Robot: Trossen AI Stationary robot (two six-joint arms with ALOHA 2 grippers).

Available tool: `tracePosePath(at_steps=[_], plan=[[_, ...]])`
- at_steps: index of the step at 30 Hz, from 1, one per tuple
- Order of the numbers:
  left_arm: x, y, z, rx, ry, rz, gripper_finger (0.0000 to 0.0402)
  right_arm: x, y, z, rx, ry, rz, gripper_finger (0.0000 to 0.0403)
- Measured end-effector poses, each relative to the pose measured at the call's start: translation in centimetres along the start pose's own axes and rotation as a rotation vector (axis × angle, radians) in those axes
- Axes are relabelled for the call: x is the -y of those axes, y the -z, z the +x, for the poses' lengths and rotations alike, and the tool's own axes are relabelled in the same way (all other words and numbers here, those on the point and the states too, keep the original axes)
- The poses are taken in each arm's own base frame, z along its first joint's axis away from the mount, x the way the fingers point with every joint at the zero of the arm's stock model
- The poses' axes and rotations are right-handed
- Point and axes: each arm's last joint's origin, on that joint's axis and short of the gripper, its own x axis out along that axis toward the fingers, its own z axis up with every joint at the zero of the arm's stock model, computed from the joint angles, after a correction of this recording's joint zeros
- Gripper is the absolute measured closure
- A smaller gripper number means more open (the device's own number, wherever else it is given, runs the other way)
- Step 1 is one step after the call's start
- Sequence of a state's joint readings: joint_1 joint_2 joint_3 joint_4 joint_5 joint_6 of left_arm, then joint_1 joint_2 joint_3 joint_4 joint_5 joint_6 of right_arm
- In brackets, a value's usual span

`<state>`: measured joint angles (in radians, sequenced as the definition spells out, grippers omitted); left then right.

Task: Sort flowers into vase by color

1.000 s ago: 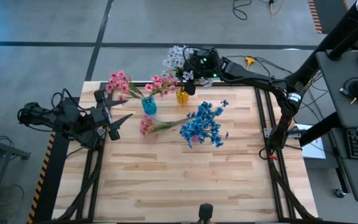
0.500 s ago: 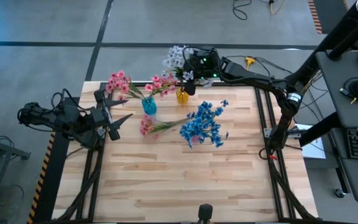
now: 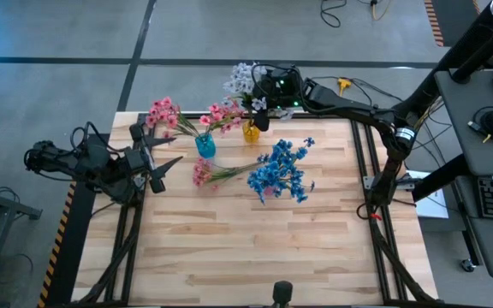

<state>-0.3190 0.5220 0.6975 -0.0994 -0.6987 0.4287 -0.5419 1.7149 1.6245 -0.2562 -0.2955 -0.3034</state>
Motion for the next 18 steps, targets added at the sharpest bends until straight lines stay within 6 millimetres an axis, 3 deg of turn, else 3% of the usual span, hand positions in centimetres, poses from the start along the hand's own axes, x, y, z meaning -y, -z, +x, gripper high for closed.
tracePosePath(at_steps=[5,18], plan=[[0.0,0.0,0.0,0.0,0.0,0.0,0.0171,-0.01,0.0,0.0,0.0,0.0,0.008,0.036],[-0.01,0.0,0.0,0.0,0.0,0.0,0.0171,-0.01,-0.01,0.0,0.0,0.0,0.014,0.026]])
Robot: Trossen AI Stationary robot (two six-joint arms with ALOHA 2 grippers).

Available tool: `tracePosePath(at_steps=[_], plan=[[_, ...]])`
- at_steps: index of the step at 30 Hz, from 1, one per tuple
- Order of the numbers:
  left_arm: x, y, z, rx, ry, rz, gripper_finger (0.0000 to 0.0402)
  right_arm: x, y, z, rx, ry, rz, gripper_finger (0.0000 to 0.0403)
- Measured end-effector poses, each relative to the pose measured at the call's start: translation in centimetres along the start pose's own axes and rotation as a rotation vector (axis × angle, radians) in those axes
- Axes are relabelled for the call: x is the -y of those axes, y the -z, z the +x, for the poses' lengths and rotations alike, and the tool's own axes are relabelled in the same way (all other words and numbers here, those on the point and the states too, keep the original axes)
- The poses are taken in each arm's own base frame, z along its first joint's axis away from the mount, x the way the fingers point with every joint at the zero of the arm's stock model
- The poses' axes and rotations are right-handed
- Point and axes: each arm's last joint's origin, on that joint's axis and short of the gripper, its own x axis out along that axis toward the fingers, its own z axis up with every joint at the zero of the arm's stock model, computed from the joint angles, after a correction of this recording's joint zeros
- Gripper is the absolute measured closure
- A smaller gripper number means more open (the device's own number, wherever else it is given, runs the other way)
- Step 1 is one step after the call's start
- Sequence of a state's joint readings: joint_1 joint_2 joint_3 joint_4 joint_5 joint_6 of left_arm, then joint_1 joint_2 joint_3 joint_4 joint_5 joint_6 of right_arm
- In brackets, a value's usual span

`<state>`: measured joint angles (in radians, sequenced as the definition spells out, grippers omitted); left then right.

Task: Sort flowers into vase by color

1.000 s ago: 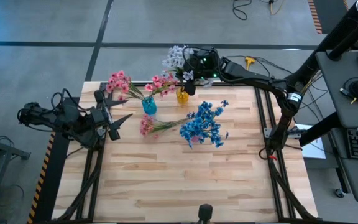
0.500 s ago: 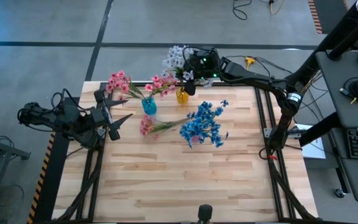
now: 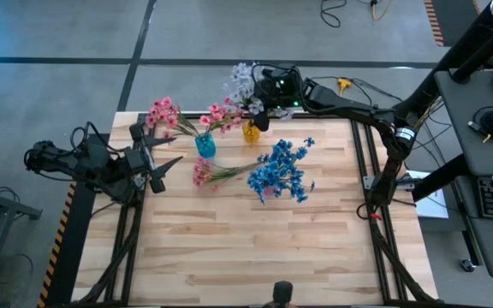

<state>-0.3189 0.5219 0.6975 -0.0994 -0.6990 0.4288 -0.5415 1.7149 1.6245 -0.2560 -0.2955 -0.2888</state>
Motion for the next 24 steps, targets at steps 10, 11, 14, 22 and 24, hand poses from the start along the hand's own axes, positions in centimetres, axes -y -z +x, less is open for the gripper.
tracePosePath(at_steps=[10,11,14,22,24], plan=[[0.0,0.0,0.0,0.0,0.001,0.0,0.0171,0.0,0.0,0.0,-0.003,0.008,0.028,0.0224],[0.0,0.0,0.0,0.0,0.0,0.0,0.0171,0.0,0.0,0.0,-0.004,0.008,0.028,0.0217],[0.0,0.0,0.0,0.0,0.0,0.0,0.0171,0.1,0.1,0.0,-0.011,0.029,0.037,0.0195],[0.0,0.0,0.0,-0.001,0.0,0.0,0.0171,0.0,-0.7,-0.8,-0.058,0.023,0.05,0.0141],[0.0,0.0,0.0,-0.001,0.0,0.001,0.0171,0.0,-0.9,-1.0,-0.069,0.02,0.059,0.0131]])
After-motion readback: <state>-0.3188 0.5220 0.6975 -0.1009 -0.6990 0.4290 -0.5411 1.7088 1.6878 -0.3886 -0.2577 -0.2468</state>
